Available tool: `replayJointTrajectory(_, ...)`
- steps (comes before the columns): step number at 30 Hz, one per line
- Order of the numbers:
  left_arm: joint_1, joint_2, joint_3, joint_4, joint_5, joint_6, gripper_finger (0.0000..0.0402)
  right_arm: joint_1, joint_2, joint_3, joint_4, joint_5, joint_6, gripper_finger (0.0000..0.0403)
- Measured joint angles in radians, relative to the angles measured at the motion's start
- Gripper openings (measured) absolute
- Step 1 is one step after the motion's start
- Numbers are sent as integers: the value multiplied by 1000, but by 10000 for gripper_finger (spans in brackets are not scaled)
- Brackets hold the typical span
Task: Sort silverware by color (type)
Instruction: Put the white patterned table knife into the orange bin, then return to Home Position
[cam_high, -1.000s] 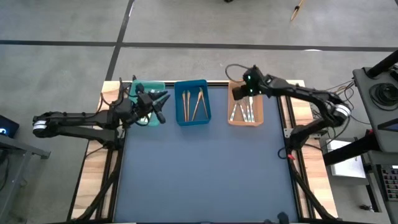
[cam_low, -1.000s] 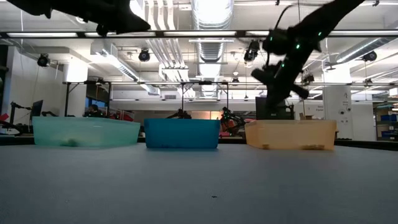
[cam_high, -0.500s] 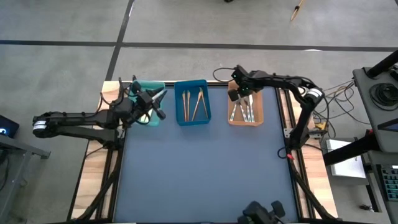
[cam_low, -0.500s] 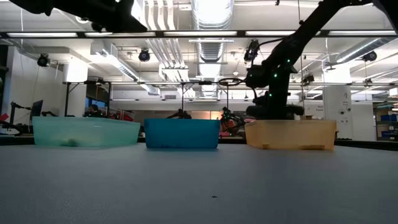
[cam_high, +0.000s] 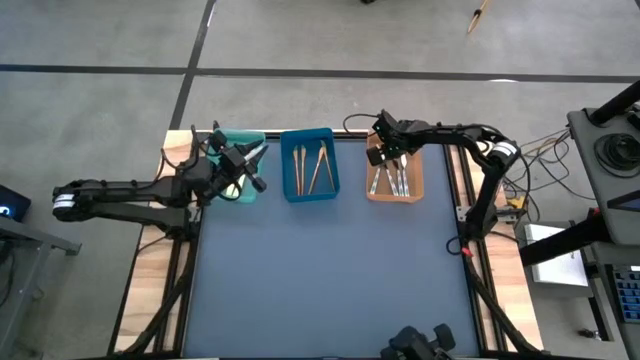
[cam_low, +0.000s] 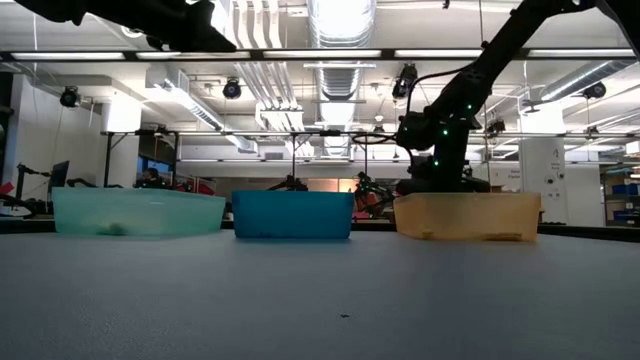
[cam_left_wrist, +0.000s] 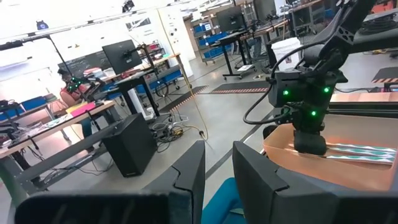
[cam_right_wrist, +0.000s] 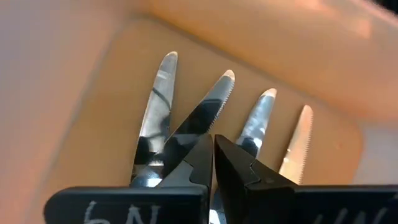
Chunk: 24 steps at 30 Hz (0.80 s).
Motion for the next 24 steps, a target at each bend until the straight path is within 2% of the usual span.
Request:
replayJointTrajectory(13, 0, 0, -1, 14, 0, 0, 64, 48, 0, -13, 114, -12, -2, 9)
replayJointTrajectory(20, -2, -1, -1, 6, 0, -33, 64, 68, -37, -13, 117, -13, -21, 9)
replayJointTrajectory(22, -5, -9, -1, -43, 0, -71, 64, 82, -75, -13, 111, -11, -29, 9)
replayJointTrajectory(24, -6, -42, -1, -180, -13, -147, 64, 106, -122, -20, 106, -19, -52, 9)
